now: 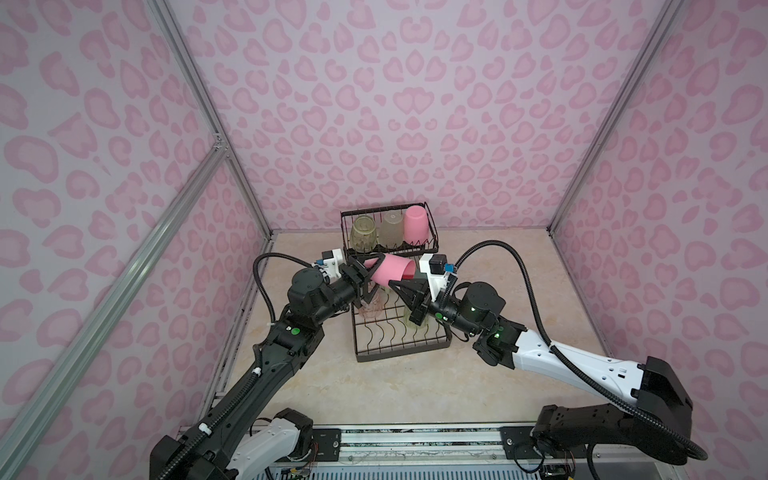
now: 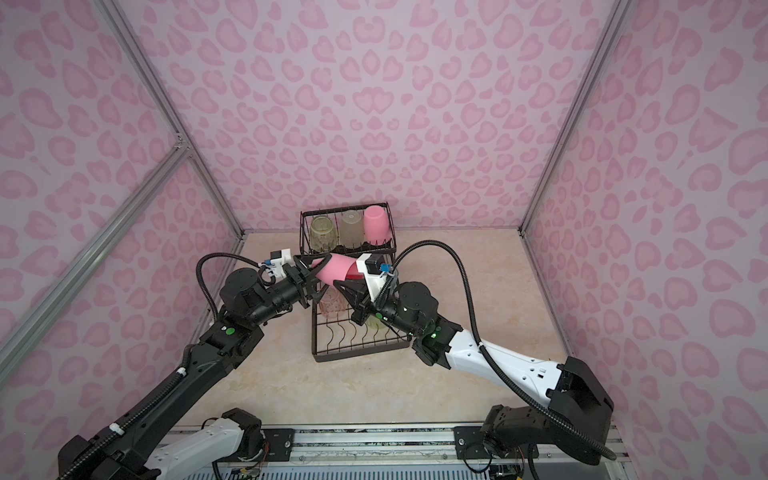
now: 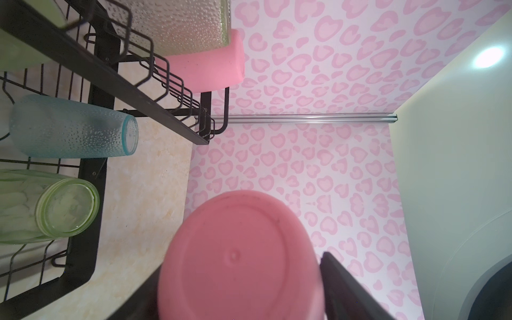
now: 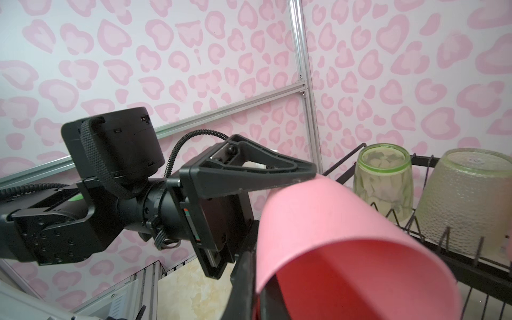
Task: Load the cups into the dish rack
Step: 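Grasp the pink cup base with the left gripper while the right holds it, then open the right gripper and draw it back while the left lowers the cup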
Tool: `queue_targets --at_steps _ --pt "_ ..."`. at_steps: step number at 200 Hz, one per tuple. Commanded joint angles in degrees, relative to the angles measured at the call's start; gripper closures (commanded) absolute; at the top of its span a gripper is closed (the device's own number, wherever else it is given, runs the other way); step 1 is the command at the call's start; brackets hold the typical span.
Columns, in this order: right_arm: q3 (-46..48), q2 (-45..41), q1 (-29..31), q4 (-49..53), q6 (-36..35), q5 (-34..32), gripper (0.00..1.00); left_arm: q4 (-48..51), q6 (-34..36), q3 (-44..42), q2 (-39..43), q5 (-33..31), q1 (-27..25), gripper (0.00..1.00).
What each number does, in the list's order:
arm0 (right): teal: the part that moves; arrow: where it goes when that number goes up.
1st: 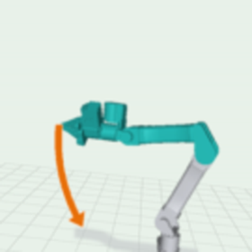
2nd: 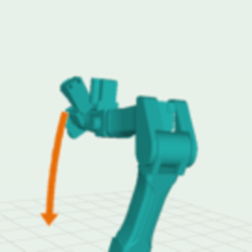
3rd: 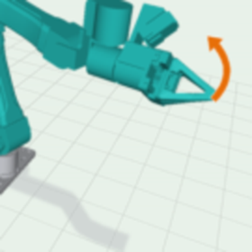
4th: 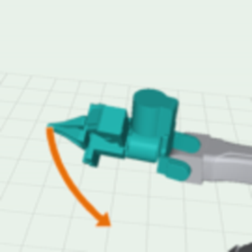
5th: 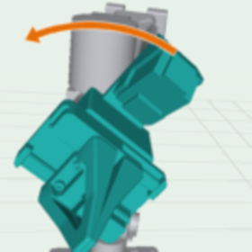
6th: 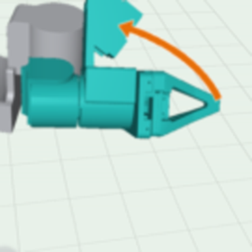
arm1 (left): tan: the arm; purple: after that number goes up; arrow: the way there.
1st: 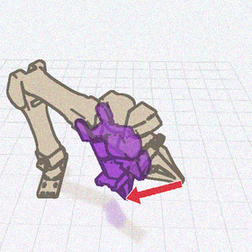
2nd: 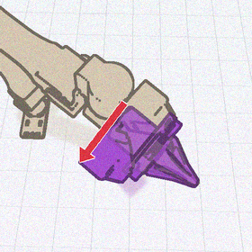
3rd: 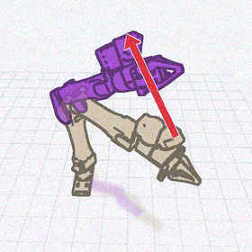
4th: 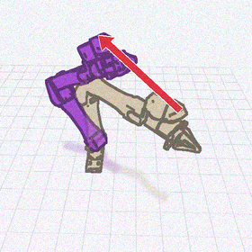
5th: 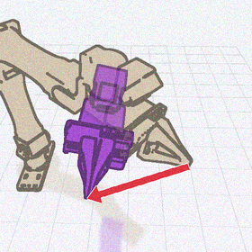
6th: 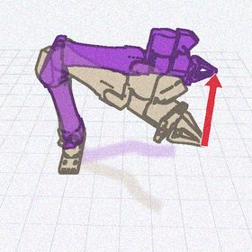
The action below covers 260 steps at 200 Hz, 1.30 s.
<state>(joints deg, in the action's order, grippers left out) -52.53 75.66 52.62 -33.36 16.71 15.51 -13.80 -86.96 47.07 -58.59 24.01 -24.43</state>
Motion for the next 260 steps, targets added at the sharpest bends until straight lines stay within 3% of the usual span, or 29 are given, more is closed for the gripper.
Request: queue_targets --at_steps 1,20,49,79,130,175,210,260 --pt "-0.96 0.61 0.11 -0.25 0.32 0.95 1.0 -3.67 2.11 -0.32 0.46 -0.05 -0.01 0.27" --pt "-1.54 0.81 0.11 0.87 0.48 0.84 1.0 -3.18 3.19 -0.4 0.6 -0.62 -0.01 0.28" --pt "-1.78 0.7 0.1 2.27 0.52 0.54 0.79 -2.46 6.64 -0.08 0.34 -1.05 -0.01 0.29" --pt "-1.78 -0.13 -0.06 4.85 0.3 -0.74 0.66 -1.38 10.37 -0.35 -0.28 -1.45 0.08 0.3" --pt "-1.87 -1.85 -0.04 10.61 -0.27 -2.77 0.55 2.54 18.12 -0.57 0.76 -5.87 0.08 0.32" --pt "-2.22 -5.39 -1.25 20.16 -2.47 -8.52 0.51 7.2 25.31 -2.58 2.74 -10.8 -0.01 0.32" --pt "-1.1 -8.32 -5.97 24.32 -0.67 -10.37 0.51 8.25 33.5 -5.9 5.43 -17.84 -1.41 0.33" --pt "0.32 -10.5 -11.41 26.51 1.26 -9.63 0.51 6.39 49.47 -8.97 6.49 -35.43 -13.12 0.33"
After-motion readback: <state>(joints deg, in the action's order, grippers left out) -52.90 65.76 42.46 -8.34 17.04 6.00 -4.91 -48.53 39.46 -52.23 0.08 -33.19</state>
